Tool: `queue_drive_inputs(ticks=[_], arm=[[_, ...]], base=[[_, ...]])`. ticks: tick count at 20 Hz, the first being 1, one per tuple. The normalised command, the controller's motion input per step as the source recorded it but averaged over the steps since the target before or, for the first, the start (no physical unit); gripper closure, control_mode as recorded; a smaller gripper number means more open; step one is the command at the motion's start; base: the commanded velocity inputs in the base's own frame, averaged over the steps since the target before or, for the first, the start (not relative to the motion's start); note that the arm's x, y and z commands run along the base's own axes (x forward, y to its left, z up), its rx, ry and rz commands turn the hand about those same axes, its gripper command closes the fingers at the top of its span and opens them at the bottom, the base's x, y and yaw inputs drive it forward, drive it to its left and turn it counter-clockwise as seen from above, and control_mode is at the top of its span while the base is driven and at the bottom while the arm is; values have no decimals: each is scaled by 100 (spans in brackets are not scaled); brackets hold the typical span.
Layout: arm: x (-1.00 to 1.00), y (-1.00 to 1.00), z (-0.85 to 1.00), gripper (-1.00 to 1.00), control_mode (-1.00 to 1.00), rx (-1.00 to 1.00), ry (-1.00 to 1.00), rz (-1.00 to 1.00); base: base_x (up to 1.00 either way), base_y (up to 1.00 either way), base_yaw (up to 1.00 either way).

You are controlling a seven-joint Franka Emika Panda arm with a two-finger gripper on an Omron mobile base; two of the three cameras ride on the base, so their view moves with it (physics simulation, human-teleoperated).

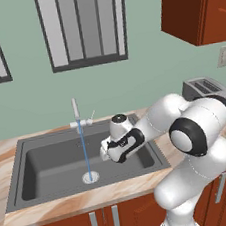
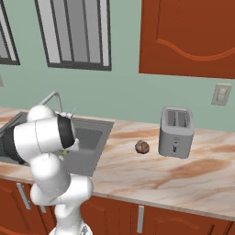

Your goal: Turn on the sink faucet. Then move the lemon wedge from the counter to the sink. Turn off the sink. Move the vegetable from the sink to the pot next to the stove. Finally move the pot to the front left burner.

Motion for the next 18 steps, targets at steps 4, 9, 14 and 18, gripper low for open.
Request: queue_drive_inputs(ticks=[4, 9, 14, 18], arm=[[18, 0, -41, 100, -100, -1, 4, 3], [20, 0, -37, 100, -100, 0, 3, 2], [21, 2, -36, 100, -100, 0, 1, 1], [14, 10, -39, 100, -100, -1, 1, 0]], base=[[0, 0, 0], [0, 0, 0], [0, 0, 0], [0, 0, 0]])
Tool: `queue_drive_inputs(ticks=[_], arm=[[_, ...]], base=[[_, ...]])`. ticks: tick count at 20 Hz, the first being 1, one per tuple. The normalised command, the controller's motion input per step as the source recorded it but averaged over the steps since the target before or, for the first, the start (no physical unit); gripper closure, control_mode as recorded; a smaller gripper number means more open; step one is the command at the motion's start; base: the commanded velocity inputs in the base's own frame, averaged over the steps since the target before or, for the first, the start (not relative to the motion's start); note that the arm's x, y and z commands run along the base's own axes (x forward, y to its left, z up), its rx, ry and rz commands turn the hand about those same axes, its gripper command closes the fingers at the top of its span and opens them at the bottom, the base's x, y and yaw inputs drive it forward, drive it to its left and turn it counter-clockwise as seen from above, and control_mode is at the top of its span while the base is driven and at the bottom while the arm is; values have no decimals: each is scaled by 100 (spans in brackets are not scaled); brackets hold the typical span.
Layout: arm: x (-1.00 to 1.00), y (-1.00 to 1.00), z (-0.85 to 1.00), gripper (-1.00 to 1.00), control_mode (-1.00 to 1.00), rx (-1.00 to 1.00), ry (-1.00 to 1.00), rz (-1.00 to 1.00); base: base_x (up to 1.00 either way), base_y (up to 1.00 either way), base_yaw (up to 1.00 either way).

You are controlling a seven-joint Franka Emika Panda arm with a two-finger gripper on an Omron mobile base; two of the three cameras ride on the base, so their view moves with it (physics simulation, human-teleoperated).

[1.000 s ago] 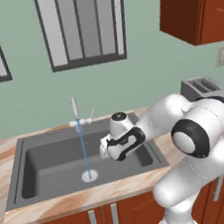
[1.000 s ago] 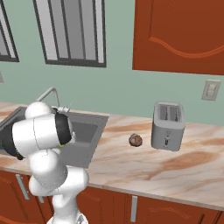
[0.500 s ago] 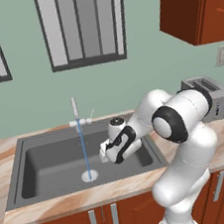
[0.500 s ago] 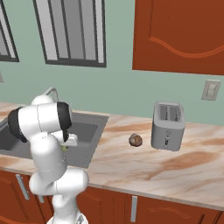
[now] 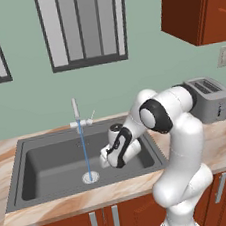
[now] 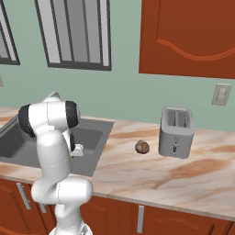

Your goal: Turn on the sink faucet. Then move the lemon wedge from the counter to the sink. Turn off the sink. Move the vegetable from the sink to the pot next to the stove. Finally move the pot to the front left burner.

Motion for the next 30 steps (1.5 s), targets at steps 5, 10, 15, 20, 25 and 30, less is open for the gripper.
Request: queue_drive_inputs(ticks=[5, 10, 15, 20, 25, 30], arm=[[15, 11, -29, 100, -100, -1, 2, 0], [16, 8, -22, 100, -100, 0, 0, 0], [19, 2, -15, 100, -100, 0, 0, 0], [18, 0, -22, 100, -100, 0, 0, 0], [14, 0, -23, 100, -100, 0, 0, 0], [13, 0, -21, 100, -100, 0, 0, 0]], base=[[0, 0, 0], [0, 0, 0], [0, 0, 0], [0, 0, 0], [0, 0, 0], [0, 0, 0]])
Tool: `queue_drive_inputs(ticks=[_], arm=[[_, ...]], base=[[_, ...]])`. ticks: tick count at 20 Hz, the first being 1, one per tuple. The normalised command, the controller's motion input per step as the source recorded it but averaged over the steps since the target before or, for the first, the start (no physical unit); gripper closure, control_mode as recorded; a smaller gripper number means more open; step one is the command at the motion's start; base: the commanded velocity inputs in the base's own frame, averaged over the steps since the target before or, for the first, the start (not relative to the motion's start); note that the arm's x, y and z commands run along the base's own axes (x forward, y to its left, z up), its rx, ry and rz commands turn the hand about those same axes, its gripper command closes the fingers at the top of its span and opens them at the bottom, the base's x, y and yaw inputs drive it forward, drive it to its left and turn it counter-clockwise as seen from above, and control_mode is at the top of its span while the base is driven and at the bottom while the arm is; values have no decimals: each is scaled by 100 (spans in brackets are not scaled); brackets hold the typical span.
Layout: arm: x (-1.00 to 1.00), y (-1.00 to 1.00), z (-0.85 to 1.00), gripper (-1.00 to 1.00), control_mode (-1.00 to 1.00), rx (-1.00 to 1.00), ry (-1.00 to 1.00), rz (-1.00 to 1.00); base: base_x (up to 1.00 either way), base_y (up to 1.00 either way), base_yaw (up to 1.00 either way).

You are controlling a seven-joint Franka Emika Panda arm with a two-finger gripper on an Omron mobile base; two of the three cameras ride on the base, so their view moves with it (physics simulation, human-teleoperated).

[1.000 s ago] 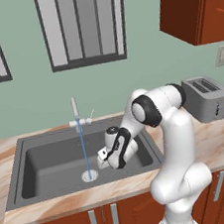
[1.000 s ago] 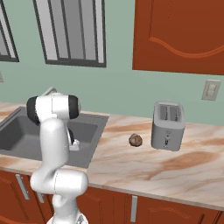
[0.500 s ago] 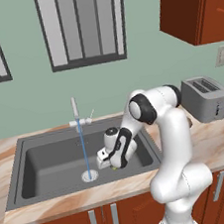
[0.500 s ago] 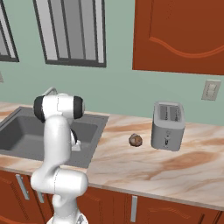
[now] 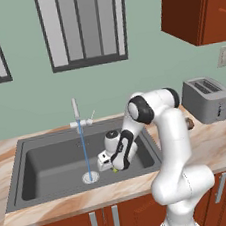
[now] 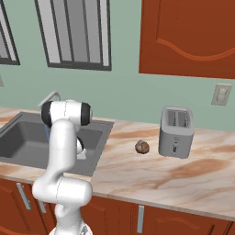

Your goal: Turn on the sink faucet. Then move the lemon wedge from the counter to the sink. Turn off the sink. Move the vegetable from the sink to the pot next to the stove. Finally move the pot to the front left burner.

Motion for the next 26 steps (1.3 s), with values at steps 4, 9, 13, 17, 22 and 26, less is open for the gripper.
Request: queue_drive_inputs(ticks=[4, 9, 13, 17, 22, 26], arm=[[13, 0, -22, 100, -100, 0, 0, 0], [13, 0, -23, 100, -100, 0, 0, 0], [16, 1, -19, 100, -100, 0, 2, 0], [17, 1, -18, 100, -100, 0, 3, 0], [13, 5, -19, -100, -100, 0, 2, 0], [5, 2, -3, -100, -100, 0, 0, 0]], base=[[0, 0, 0], [0, 0, 0], [0, 0, 0], [0, 0, 0], [0, 0, 0], [0, 0, 0]])
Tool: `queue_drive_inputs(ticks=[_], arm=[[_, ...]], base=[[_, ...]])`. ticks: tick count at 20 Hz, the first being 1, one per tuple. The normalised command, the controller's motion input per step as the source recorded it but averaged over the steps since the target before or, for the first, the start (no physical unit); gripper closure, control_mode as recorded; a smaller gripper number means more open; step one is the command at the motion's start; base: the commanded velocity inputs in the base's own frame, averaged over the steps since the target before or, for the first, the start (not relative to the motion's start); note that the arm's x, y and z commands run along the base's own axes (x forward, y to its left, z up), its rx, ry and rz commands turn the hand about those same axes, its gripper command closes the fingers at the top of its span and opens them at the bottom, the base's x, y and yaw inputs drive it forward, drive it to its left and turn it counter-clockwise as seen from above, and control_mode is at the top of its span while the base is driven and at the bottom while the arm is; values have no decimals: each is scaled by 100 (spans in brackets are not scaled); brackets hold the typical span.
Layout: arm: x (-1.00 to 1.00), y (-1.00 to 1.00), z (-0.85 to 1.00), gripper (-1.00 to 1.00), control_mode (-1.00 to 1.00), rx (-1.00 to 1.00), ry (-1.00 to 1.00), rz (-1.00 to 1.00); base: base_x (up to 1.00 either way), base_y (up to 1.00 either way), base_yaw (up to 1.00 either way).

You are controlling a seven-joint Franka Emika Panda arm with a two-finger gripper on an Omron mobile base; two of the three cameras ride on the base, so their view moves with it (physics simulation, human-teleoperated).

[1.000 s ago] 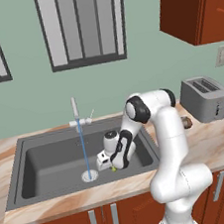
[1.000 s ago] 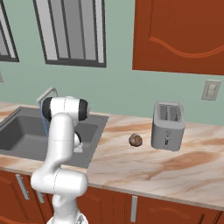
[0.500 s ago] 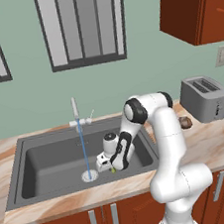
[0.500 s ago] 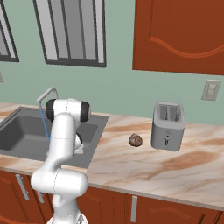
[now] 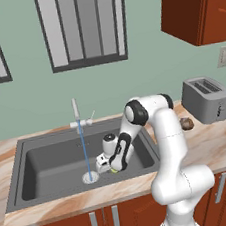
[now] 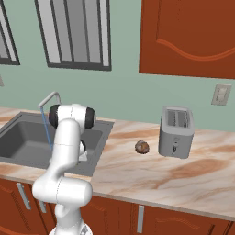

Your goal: Turn on the sink faucet. Then move the lemon wedge from the counter to the sink. Turn off the sink. Move the vegetable from the sink to the pot next to the stove. Finally move the pot to the front left burner.

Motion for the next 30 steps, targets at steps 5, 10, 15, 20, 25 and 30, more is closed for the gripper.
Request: queue_drive_inputs(ticks=[5, 10, 15, 20, 25, 30], arm=[[-1, -3, 6, -100, -100, 1, 0, 0], [-6, 0, 32, -100, -100, 0, -3, -2], [-17, 0, 50, -100, -100, 0, -7, -2], [-18, -1, 56, -100, -100, 0, -8, -1], [-18, -2, 75, -100, -100, 1, -8, -1], [-12, -2, 84, -100, -100, 2, -7, -1]], base=[[0, 0, 0], [0, 0, 0], [0, 0, 0], [0, 0, 0], [0, 0, 0], [0, 0, 0]])
